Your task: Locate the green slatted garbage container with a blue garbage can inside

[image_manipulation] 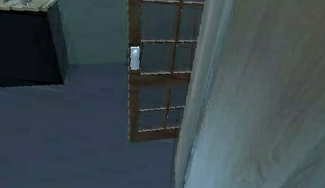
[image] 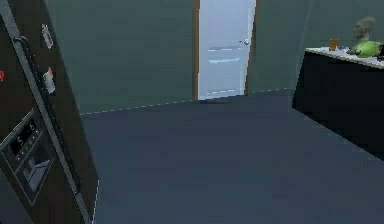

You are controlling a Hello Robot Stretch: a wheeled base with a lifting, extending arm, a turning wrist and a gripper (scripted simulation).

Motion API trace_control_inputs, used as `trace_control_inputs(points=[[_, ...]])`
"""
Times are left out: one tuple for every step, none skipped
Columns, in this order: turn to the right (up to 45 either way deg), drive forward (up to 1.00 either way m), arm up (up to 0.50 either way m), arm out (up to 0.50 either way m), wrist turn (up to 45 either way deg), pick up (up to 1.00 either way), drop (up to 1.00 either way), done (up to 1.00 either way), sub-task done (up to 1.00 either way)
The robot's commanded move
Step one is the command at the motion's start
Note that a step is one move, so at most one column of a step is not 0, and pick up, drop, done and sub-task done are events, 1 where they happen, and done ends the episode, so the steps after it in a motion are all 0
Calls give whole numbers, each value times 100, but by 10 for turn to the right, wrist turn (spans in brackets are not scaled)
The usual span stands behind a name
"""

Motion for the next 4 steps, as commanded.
trace_control_inputs(points=[[180, 0, 0, 0, 0, 0, 0, 0, 0], [0, 5, 0, 0, 0, 0, 0, 0, 0], [-450, 0, 0, 0, 0, 0, 0, 0, 0], [-450, 0, 0, 0, 0, 0, 0, 0, 0]])
